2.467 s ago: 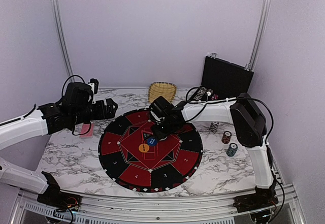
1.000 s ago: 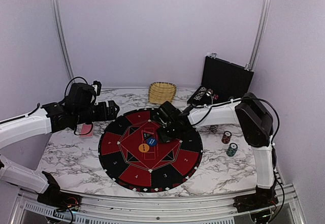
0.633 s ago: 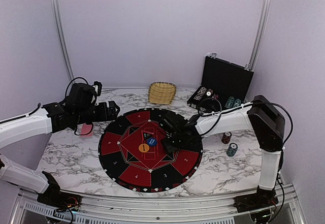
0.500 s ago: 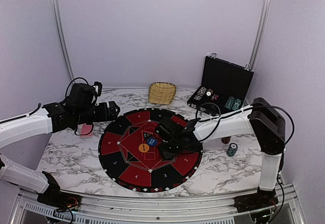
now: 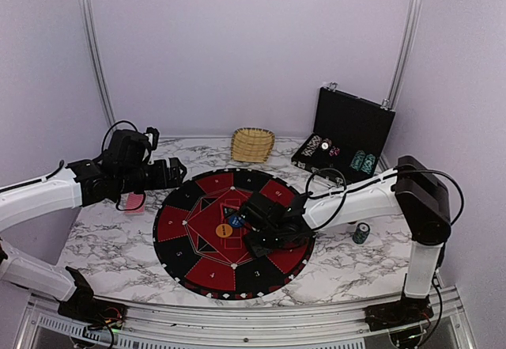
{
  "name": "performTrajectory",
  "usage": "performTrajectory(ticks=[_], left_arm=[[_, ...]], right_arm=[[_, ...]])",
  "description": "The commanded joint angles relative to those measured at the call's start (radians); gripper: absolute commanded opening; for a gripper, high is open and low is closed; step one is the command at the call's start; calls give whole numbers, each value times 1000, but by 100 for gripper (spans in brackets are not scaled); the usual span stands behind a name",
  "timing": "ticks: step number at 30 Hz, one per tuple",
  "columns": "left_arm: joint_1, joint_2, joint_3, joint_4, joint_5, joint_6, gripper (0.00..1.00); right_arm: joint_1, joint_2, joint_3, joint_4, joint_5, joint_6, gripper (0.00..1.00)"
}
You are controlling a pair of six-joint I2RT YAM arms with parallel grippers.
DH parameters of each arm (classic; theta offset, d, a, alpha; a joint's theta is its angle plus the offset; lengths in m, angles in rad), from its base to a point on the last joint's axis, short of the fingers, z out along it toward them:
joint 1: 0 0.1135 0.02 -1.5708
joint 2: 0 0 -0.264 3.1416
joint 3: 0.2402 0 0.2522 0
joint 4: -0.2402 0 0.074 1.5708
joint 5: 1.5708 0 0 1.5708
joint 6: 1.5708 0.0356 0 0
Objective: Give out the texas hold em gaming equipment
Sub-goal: Move the dealer button to position 2.
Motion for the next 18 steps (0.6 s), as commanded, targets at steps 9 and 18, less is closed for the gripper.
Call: performTrajectory(ticks=[9, 18], left_arm=[[8, 26, 23, -16, 17, -4, 99], [9, 28, 23, -16, 33, -7, 99]], right_arm=[[34, 5, -39, -82, -36, 38, 53], [32, 6, -23, -86, -18, 20, 57]])
